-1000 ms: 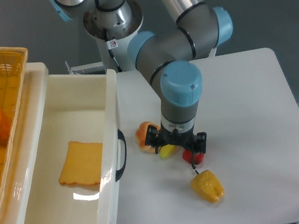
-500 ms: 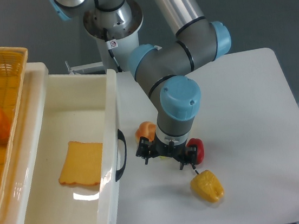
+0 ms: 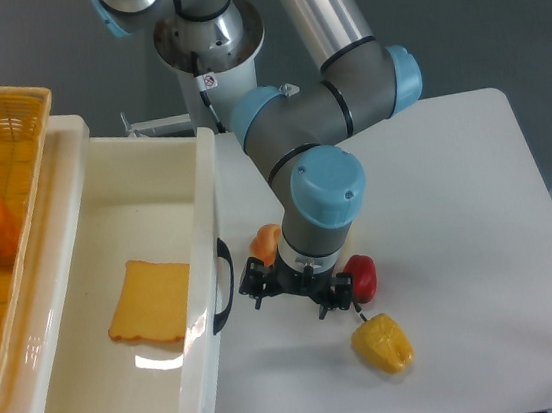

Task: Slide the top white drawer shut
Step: 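Move the gripper toward the drawer front beside its black handle, then push the drawer front with the gripper, sliding the drawer shut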

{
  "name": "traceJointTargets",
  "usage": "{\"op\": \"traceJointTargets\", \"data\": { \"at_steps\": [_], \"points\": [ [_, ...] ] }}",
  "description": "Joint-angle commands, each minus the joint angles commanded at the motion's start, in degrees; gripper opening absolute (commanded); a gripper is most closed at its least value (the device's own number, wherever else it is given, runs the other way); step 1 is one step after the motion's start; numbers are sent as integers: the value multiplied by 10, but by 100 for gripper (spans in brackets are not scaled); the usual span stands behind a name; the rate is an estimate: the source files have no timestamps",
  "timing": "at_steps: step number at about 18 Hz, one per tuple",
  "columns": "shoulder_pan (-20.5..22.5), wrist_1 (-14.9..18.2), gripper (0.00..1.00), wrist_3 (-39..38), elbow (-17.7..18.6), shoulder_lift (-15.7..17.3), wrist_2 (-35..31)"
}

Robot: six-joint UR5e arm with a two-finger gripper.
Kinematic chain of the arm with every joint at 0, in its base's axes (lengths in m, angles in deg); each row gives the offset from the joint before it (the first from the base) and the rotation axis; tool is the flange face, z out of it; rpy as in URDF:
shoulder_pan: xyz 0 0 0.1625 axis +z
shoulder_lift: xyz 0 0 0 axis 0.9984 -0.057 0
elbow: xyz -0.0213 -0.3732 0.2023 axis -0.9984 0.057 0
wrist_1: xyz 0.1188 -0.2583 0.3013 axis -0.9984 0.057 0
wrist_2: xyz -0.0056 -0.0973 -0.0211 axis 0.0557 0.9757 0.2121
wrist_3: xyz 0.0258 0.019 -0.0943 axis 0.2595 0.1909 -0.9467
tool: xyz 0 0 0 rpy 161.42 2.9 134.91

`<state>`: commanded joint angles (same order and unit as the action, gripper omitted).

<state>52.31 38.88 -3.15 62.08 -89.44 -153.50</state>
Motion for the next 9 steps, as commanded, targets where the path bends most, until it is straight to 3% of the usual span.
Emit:
{"op": "traceJointTargets", "data": {
  "at_steps": [9],
  "points": [
    [0, 0, 100, 4, -1, 3, 28]
  ]
}}
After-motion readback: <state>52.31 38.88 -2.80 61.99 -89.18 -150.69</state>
